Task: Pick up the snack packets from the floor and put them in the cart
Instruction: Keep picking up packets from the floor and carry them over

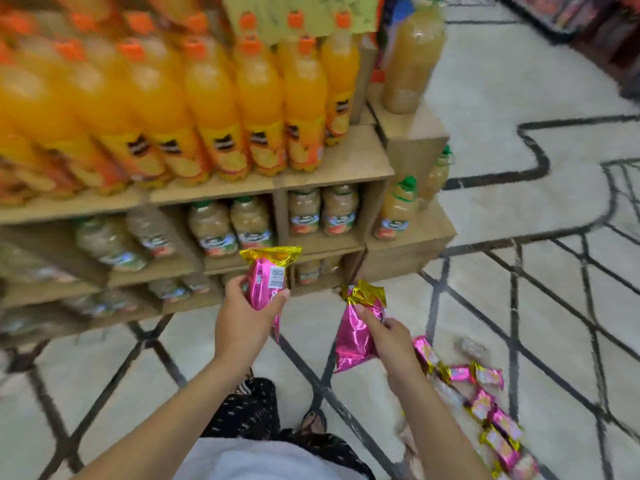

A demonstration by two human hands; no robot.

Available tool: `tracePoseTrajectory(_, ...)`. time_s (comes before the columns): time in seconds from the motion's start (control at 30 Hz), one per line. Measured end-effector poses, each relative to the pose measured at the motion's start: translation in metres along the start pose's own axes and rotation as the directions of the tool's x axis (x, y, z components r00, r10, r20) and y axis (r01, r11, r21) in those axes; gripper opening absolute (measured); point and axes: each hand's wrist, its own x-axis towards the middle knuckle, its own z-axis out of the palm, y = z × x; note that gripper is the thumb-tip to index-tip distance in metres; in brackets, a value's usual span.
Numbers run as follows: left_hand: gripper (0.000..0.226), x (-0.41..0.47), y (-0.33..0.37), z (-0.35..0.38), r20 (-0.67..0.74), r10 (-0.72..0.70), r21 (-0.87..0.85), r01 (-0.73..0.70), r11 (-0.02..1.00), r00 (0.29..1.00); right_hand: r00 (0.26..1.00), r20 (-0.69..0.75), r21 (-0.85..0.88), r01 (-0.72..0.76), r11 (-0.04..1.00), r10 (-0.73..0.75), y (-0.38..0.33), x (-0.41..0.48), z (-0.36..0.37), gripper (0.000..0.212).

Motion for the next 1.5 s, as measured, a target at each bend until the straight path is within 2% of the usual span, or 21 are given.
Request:
tracePoseTrajectory(0.07, 0.065, -0.003, -0.016, -0.027, -0.081, -0.044, -0.038, 0.041, 0.998, 0.996, 0.997, 0.071, -0.065, 0.047, 0.997, -0.043, -0.009, -0.004, 0.026, 0.049)
tracePoseTrajectory(0.17, 0.064, -0.009, -0.040, -0.068, -0.209, -0.116, -0.088, 0.099, 0.991, 0.971, 0.984, 0.167, -0.203, 0.098, 0.974, -0.064, -0.016, -0.009, 0.071, 0.075)
tracePoseTrajectory(0.27, 0.057, -0.017, -0.065, -0.111, -0.318, -0.184, -0.153, 0.141, 0.978, 0.930, 0.948, 0.308, -0.295, 0.171, 0.940, -0.076, -0.023, -0.020, 0.122, 0.087)
tracePoseTrajectory(0.3, 0.058, -0.020, -0.075, -0.126, -0.349, -0.208, -0.173, 0.155, 0.973, 0.914, 0.933, 0.353, -0.299, 0.183, 0.937, -0.070, -0.028, -0.028, 0.142, 0.082)
tracePoseTrajectory(0.4, 0.064, -0.028, -0.105, -0.178, -0.414, -0.262, -0.199, 0.194, 0.961, 0.872, 0.892, 0.452, -0.357, 0.213, 0.909, -0.032, -0.035, -0.054, 0.204, 0.041)
tracePoseTrajectory(0.5, 0.077, -0.037, -0.138, -0.235, -0.470, -0.311, -0.214, 0.235, 0.948, 0.826, 0.840, 0.542, -0.374, 0.263, 0.890, -0.021, -0.031, -0.080, 0.274, 0.035)
tracePoseTrajectory(0.57, 0.083, -0.043, -0.160, -0.273, -0.492, -0.357, -0.247, 0.266, 0.932, 0.794, 0.807, 0.590, -0.400, 0.307, 0.863, -0.013, -0.023, -0.100, 0.322, 0.040)
tracePoseTrajectory(0.67, 0.058, -0.052, -0.195, -0.324, -0.531, -0.387, -0.285, 0.271, 0.919, 0.754, 0.775, 0.632, -0.430, 0.359, 0.829, -0.008, -0.006, -0.127, 0.390, 0.051)
tracePoseTrajectory(0.73, 0.054, -0.059, -0.217, -0.353, -0.549, -0.408, -0.315, 0.273, 0.909, 0.729, 0.742, 0.670, -0.438, 0.383, 0.813, 0.012, 0.004, -0.144, 0.431, 0.052)
tracePoseTrajectory(0.9, 0.066, -0.072, -0.266, -0.413, -0.570, -0.508, -0.415, 0.307, 0.856, 0.646, 0.679, 0.730, -0.504, 0.453, 0.735, 0.081, 0.015, -0.183, 0.517, 0.052)
tracePoseTrajectory(1.03, 0.066, -0.066, -0.293, -0.454, -0.590, -0.575, -0.499, 0.303, 0.812, 0.567, 0.632, 0.767, -0.522, 0.511, 0.682, 0.113, 0.015, -0.201, 0.578, 0.066)
tracePoseTrajectory(1.07, 0.066, -0.062, -0.299, -0.464, -0.592, -0.592, -0.523, 0.298, 0.799, 0.547, 0.621, 0.775, -0.525, 0.523, 0.672, 0.122, 0.013, -0.203, 0.594, 0.066)
tracePoseTrajectory(1.2, 0.069, -0.037, -0.320, -0.506, -0.591, -0.646, -0.589, 0.289, 0.755, 0.483, 0.558, 0.810, -0.530, 0.566, 0.632, 0.179, -0.001, -0.210, 0.662, 0.042)
tracePoseTrajectory(1.43, 0.079, 0.036, -0.357, -0.614, -0.588, -0.743, -0.687, 0.288, 0.667, 0.319, 0.468, 0.848, -0.519, 0.646, 0.560, 0.246, -0.041, -0.222, 0.826, 0.053)
tracePoseTrajectory(1.5, 0.076, 0.052, -0.360, -0.647, -0.584, -0.764, -0.713, 0.276, 0.644, 0.274, 0.426, 0.858, -0.512, 0.673, 0.534, 0.286, -0.057, -0.233, 0.870, 0.044)
